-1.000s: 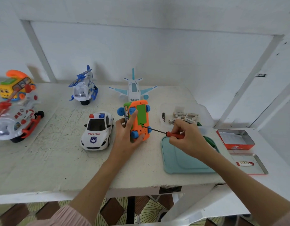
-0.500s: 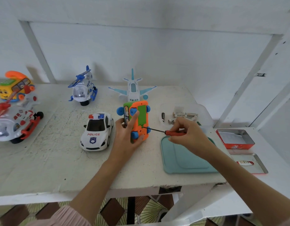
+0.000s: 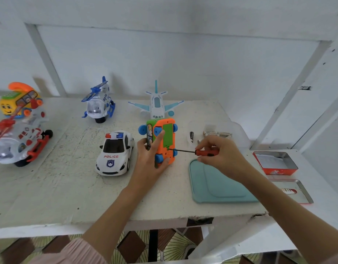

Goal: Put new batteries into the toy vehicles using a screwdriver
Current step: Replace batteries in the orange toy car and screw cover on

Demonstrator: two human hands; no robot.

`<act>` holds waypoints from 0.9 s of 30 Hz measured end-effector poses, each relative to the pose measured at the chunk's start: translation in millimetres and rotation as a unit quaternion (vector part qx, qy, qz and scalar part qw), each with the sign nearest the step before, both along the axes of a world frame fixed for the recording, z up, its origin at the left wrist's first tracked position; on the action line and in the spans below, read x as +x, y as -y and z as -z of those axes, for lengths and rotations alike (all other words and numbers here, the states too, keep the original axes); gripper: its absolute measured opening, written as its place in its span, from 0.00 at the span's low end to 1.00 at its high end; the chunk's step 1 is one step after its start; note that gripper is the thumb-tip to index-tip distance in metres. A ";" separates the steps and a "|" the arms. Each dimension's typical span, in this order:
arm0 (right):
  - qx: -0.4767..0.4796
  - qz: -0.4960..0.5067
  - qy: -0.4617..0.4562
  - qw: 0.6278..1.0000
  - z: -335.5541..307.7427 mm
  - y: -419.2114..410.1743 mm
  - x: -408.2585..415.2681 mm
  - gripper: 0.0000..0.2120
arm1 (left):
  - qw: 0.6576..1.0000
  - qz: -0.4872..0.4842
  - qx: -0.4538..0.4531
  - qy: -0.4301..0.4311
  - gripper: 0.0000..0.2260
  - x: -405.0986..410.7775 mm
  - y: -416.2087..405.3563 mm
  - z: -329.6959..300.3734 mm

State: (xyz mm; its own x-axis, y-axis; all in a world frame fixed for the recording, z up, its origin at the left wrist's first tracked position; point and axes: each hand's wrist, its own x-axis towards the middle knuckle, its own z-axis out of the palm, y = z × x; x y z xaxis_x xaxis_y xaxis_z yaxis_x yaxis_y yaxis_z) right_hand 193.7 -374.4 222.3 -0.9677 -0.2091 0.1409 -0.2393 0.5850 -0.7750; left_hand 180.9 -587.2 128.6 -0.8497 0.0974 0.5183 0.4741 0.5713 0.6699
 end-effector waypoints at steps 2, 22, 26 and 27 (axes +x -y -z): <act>0.027 -0.015 -0.005 1.000 -1.7 0.8 0.7 0.08 | 1.000 0.002 -0.003 -0.002 0.33 0.4 -0.1 1.0; 0.160 -0.035 -0.116 0.980 -12.8 10.2 -3.6 0.09 | 1.000 -0.018 0.008 -0.023 0.30 -1.0 -1.9 7.7; 0.162 -0.069 -0.126 0.976 -14.0 11.4 -2.9 0.09 | 1.000 -0.017 0.012 -0.024 0.30 -0.9 -1.8 7.2; 0.165 -0.067 -0.106 0.978 -14.8 11.9 -2.2 0.11 | 0.999 -0.017 0.009 -0.027 0.30 -0.7 -2.0 6.7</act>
State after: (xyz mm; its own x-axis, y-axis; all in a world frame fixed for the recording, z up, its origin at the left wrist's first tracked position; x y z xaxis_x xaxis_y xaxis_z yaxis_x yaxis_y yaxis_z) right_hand 191.5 -386.3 237.1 -0.8843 -0.4009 0.2395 -0.4668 0.7468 -0.4737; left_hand 180.2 -585.3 122.0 -0.8232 0.0590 0.5647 0.4904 0.5751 0.6548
